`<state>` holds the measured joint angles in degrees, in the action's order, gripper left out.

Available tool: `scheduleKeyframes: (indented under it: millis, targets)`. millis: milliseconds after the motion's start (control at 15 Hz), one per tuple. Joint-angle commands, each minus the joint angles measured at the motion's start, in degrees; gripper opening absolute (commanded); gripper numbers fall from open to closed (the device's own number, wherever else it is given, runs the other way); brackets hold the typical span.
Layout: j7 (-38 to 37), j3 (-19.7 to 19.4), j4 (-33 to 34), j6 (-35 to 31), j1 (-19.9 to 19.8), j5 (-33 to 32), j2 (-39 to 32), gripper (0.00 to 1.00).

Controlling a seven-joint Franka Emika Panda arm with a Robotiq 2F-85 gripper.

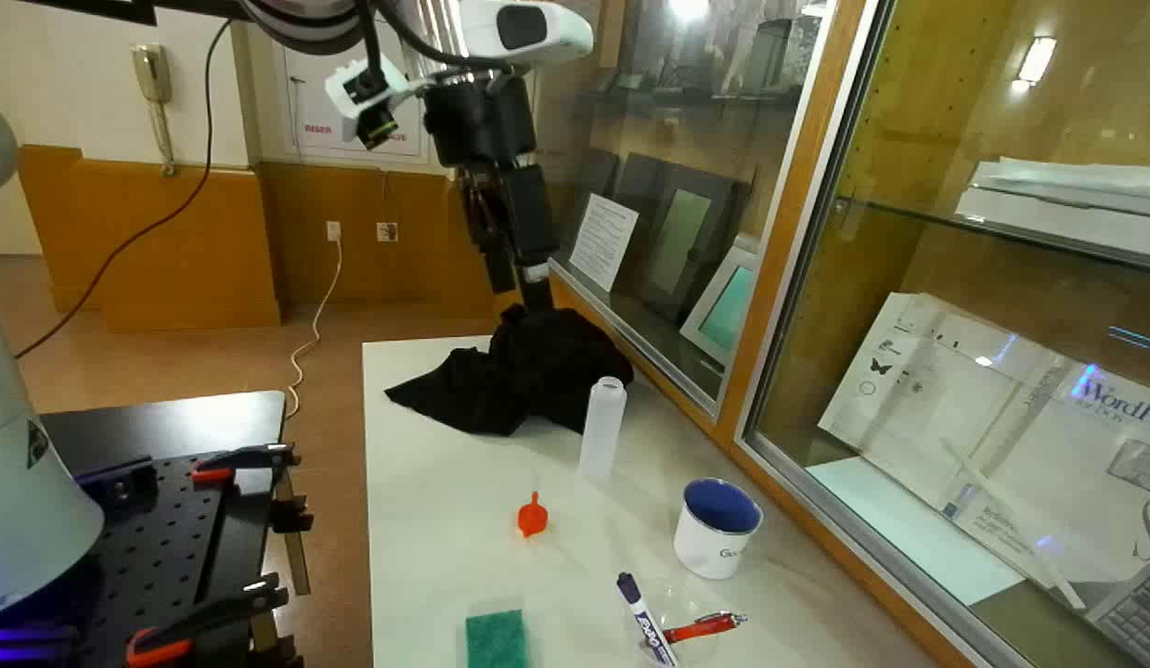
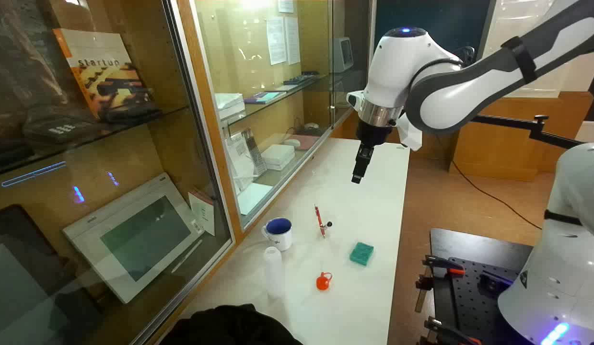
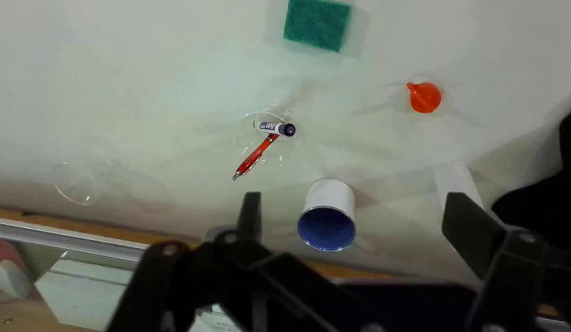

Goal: Wipe the counter with the sponge

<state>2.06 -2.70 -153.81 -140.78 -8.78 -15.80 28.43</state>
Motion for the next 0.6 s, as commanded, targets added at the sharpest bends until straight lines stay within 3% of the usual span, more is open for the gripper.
scheduleKeyframes:
  millis: [0, 333, 533]
  targets:
    - [0.1, 0.0, 0.1, 0.2, 0.0, 0.1, 0.1, 1.0]
    - [0.1, -1.1, -0.1, -0.9, 0.0, 1.1, -0.4, 1.0]
    - [0.0, -3.4, -1.1, -5.3, -0.1, 4.0, -2.8, 1.0]
